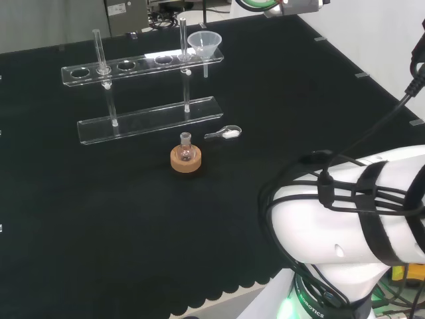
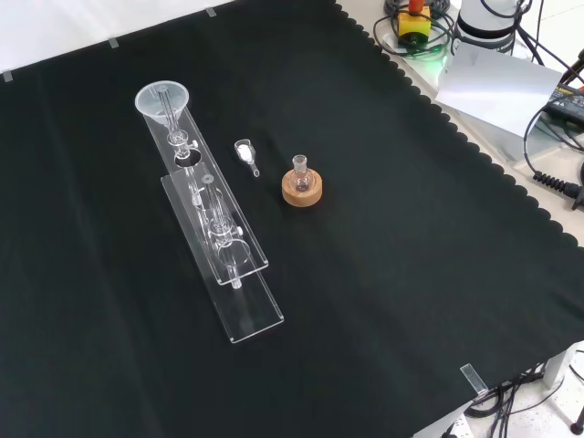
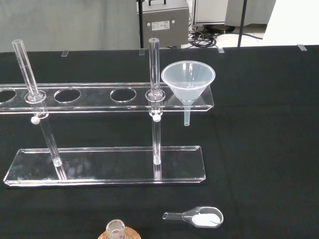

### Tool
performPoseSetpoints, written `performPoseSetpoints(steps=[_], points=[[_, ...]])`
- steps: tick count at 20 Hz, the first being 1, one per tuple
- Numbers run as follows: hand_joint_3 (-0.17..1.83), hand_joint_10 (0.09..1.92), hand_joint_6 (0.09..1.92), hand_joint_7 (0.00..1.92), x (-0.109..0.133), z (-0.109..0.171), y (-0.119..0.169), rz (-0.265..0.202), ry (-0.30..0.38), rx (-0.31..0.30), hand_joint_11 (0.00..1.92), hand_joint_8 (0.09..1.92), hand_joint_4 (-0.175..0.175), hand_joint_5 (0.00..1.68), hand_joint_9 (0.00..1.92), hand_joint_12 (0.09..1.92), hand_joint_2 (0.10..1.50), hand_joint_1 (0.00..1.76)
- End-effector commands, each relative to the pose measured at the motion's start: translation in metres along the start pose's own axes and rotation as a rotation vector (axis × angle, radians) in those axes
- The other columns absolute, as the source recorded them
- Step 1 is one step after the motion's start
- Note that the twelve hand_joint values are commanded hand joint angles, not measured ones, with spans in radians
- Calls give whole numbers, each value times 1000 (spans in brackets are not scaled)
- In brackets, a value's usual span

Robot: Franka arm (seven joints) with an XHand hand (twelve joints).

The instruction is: Pick up the funnel from the transparent funnel stand.

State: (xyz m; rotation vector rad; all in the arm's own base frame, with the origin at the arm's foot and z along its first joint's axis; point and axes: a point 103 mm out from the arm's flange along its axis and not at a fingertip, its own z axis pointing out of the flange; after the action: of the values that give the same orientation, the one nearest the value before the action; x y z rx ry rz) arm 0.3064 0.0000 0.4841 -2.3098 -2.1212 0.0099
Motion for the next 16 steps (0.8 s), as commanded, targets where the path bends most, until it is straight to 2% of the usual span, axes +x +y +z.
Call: performPoseSetpoints(steps=[1,2,5,16], points=[[442,347,144,98,1,0,0,1,-10,-12,123,491,13,208,380,1329,1098,92],[409,409,87,50,2,0,0,2,-14,-12,76,470,16,202,300,1350,1141,46],[364,534,87,5,2,1,1,6,-11,-8,34,453,18,202,198,1365,1188,4],[354,566,87,0,-4,13,17,45,-21,4,30,452,19,204,179,1370,1195,0]])
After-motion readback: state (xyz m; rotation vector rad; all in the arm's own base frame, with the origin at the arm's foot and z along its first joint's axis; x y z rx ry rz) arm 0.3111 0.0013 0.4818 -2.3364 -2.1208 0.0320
